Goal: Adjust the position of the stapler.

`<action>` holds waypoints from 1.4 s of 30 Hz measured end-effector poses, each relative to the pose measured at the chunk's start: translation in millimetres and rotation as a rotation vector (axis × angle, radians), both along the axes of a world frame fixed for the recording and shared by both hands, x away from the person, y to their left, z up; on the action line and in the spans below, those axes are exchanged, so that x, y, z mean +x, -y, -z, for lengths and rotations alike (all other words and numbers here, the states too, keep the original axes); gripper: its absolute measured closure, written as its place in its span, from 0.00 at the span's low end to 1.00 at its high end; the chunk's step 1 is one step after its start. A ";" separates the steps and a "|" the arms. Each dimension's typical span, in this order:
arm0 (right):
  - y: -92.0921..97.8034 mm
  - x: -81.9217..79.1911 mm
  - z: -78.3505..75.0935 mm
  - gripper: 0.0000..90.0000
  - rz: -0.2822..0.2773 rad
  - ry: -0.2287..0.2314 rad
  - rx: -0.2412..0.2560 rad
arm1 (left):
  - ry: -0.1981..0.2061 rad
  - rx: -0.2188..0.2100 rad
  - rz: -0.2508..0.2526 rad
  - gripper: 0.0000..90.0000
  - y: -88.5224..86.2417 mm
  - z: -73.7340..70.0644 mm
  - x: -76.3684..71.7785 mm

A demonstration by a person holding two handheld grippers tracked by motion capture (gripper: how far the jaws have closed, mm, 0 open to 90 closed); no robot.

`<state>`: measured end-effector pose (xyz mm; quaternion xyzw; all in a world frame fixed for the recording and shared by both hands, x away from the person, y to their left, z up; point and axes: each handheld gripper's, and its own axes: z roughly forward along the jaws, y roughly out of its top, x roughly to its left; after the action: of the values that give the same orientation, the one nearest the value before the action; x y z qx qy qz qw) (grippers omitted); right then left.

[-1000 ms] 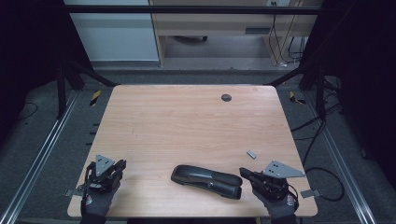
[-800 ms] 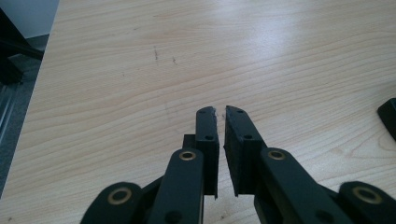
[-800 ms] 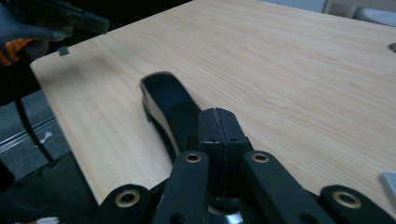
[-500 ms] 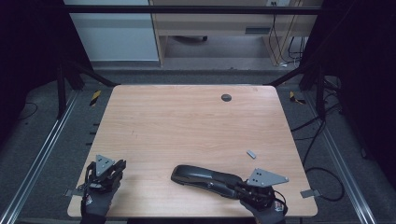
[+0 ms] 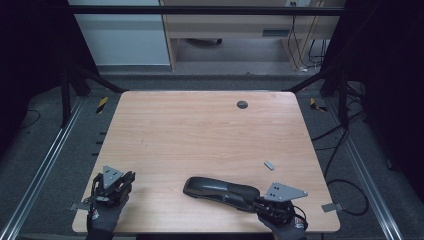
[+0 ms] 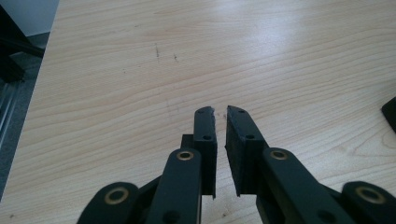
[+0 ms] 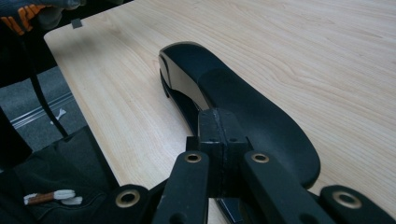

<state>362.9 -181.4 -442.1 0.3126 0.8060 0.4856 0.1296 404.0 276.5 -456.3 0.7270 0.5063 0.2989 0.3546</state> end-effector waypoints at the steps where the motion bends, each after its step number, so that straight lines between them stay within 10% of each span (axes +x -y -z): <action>1: 0.5 0.8 0.2 1.00 0.001 0.003 0.000 | 0.000 0.000 0.000 0.90 0.1 0.1 0.1; 42: 4.7 17.3 2.7 1.00 0.056 0.026 0.002 | 0.003 0.016 0.016 0.80 2.8 1.1 0.7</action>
<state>380.2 -186.1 -444.8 0.3287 0.7949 0.4865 0.1534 404.7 273.7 -457.4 0.7334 0.4975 0.3011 0.3521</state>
